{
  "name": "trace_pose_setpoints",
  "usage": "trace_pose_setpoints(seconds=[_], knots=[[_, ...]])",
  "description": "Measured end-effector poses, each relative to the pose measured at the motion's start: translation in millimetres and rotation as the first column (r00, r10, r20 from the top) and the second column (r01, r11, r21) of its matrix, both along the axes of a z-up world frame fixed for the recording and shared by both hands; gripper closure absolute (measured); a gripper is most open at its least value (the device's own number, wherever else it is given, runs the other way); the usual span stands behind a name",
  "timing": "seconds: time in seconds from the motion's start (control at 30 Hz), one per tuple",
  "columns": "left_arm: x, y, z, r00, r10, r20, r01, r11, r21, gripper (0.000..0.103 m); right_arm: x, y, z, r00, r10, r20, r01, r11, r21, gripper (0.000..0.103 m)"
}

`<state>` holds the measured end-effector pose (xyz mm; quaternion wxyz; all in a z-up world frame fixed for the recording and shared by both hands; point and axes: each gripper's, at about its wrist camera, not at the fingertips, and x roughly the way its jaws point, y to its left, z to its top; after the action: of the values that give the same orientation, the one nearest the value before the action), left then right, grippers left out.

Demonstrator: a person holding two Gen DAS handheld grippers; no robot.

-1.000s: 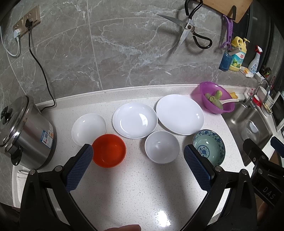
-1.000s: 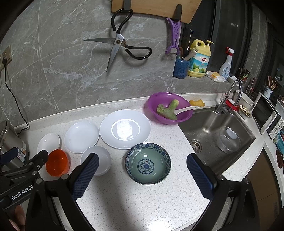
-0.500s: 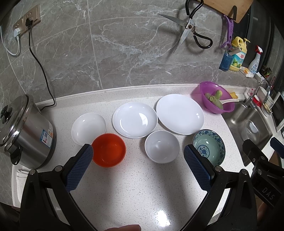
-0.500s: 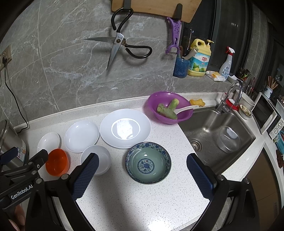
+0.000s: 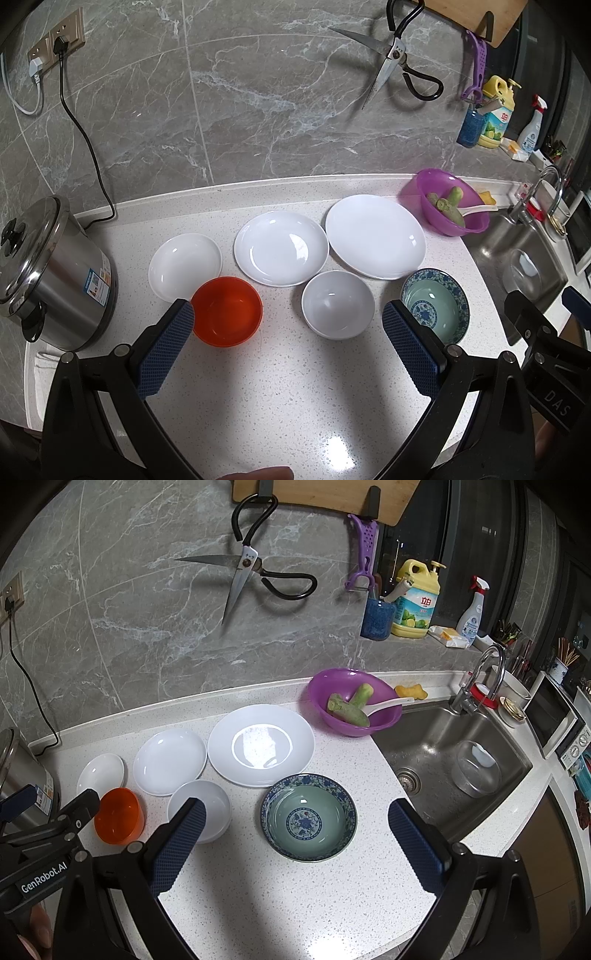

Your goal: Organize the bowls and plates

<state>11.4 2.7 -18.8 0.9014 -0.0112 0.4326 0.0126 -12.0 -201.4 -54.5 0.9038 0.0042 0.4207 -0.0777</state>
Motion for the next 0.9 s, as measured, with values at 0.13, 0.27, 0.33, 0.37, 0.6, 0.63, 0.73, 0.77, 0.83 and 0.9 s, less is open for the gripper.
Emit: trace_pose_setpoints(seconds=[0.13,0.27,0.33,0.37,0.6,0.63,0.73,0.77,0.83,0.9], knots=[[0,0,-1,1.000,0.000,0.000,0.000,1.000,0.000,0.000,1,2,-3,1.000,0.000,0.000,0.000,1.000,0.000,0.002],[0,0,-2,1.000,0.000,-0.002,0.000,1.000,-0.001,0.000,2,1,0,1.000,0.001,-0.002,-0.001,1.000,0.000,0.002],[0,0,-2,1.000,0.001,-0.002,-0.001,1.000,-0.001,0.000,2,3,-5,1.000,0.001,-0.004,-0.001,1.000,0.000,0.002],[0,0,-3,1.000,0.001,-0.002,-0.001,1.000,-0.001,0.000,0,0,-4,1.000,0.002,-0.004,-0.002,1.000,0.000,0.002],[0,4,-9,1.000,0.007,-0.012,-0.007,1.000,0.001,0.000,-1,0,-4,1.000,0.003,-0.011,-0.003,1.000,0.001,0.002],[1,6,-11,1.000,0.006,-0.015,-0.006,1.000,0.004,0.000,-1,1,-5,1.000,0.003,-0.014,-0.003,1.000,0.002,0.002],[0,15,-26,0.999,0.009,-0.045,-0.008,1.000,0.006,0.000,-2,2,-15,0.999,0.004,-0.035,-0.004,1.000,0.002,0.002],[0,19,-32,0.998,0.010,-0.060,-0.010,1.000,0.002,0.000,-3,2,-20,0.999,0.000,-0.048,0.000,1.000,0.001,0.002],[-2,28,-47,0.996,0.007,-0.084,-0.007,1.000,-0.002,0.000,-4,1,-31,0.997,-0.006,-0.080,0.007,1.000,0.009,0.002],[-6,37,-65,0.994,0.018,-0.106,-0.018,1.000,-0.003,0.001,-5,2,-42,0.994,-0.012,-0.105,0.014,1.000,0.012,0.002]])
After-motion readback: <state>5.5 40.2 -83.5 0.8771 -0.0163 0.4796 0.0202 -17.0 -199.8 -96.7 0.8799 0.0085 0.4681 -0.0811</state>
